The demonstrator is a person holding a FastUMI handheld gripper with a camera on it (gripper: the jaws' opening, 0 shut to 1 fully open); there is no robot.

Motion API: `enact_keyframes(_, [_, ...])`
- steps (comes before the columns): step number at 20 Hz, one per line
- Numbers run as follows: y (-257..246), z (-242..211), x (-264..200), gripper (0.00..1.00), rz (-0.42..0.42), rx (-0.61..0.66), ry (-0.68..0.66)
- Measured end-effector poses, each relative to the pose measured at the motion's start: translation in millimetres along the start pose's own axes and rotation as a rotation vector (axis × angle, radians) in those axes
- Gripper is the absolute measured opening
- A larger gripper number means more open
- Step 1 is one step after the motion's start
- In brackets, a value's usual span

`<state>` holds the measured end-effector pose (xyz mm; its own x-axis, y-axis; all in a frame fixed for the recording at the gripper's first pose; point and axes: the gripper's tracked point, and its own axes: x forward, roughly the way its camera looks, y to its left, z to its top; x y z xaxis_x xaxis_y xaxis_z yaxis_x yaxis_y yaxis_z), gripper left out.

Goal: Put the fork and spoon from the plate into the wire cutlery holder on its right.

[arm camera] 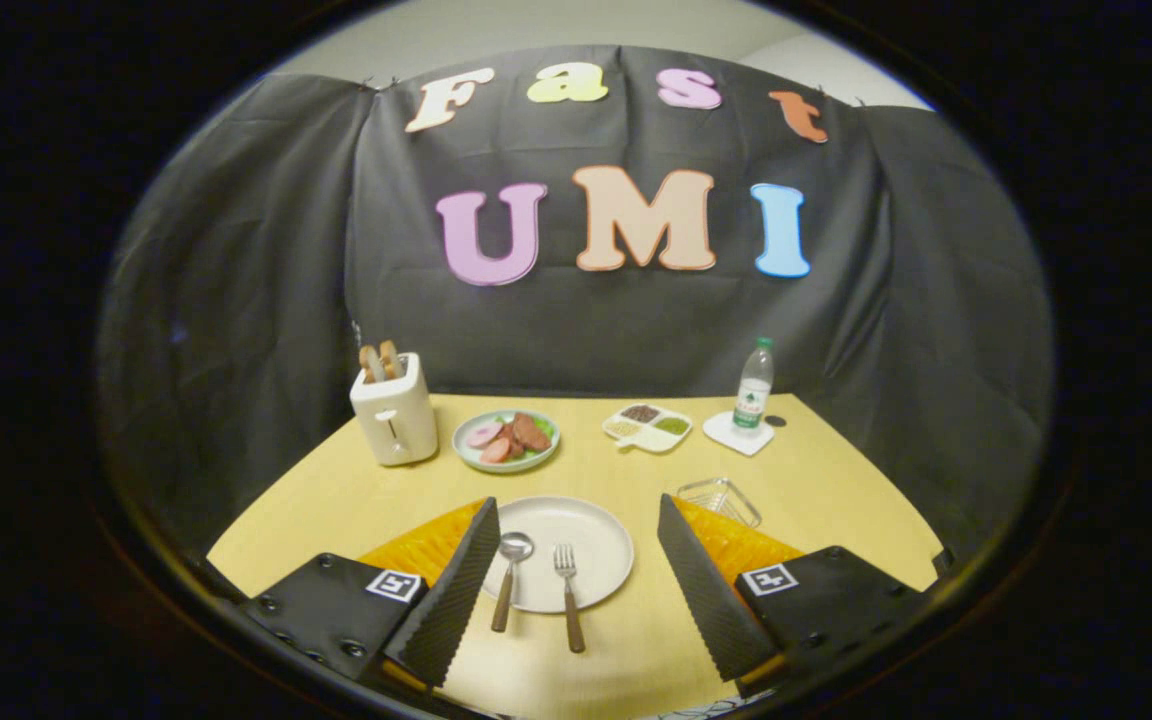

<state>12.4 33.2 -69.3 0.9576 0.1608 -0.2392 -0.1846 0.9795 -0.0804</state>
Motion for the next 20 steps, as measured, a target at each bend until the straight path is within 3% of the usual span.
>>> enact_keyframes(7, [21.4, -58.8, 30.6, 1.00, 0.113, -0.010, 0.177])
enact_keyframes(12, [8.3, -112.9, 54.2, 1.00, 0.121, -0.011, 0.374])
enact_keyframes(20, [-6.9, -163.6, 65.5, 0.99, 0.158, -0.069, 0.646])
